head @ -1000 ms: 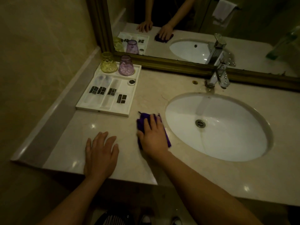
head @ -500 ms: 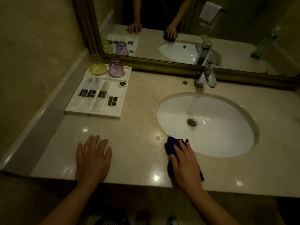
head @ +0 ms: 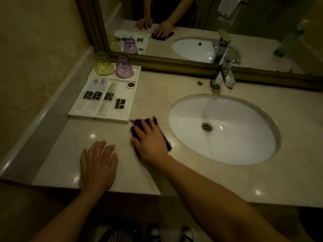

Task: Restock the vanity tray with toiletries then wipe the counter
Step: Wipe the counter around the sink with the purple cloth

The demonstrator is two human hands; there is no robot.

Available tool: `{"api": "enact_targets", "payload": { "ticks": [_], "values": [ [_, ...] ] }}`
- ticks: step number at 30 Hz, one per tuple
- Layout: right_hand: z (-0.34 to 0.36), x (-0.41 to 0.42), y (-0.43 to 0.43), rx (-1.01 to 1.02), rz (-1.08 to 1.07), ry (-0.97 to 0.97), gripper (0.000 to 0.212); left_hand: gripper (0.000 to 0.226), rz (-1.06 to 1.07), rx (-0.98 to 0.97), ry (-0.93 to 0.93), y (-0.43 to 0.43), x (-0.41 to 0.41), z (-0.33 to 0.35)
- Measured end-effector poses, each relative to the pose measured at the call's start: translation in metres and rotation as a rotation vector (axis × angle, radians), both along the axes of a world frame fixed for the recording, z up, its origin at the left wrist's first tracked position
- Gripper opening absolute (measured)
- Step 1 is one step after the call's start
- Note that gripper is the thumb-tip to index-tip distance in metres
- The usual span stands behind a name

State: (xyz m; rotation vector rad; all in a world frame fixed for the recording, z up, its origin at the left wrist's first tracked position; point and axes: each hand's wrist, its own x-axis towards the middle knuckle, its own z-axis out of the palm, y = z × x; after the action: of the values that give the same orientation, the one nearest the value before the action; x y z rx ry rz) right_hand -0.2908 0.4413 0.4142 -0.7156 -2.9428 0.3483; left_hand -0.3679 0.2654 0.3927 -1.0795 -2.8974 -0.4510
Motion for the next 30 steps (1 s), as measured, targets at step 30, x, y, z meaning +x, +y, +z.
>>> {"api": "enact_targets", "payload": {
  "ticks": [30],
  "values": [
    [-0.009, 0.058, -0.028, -0.131, 0.054, 0.148, 0.035, 0.036, -0.005, -0.055, -0.017, 0.001, 0.003, 0.006]
  ]
}}
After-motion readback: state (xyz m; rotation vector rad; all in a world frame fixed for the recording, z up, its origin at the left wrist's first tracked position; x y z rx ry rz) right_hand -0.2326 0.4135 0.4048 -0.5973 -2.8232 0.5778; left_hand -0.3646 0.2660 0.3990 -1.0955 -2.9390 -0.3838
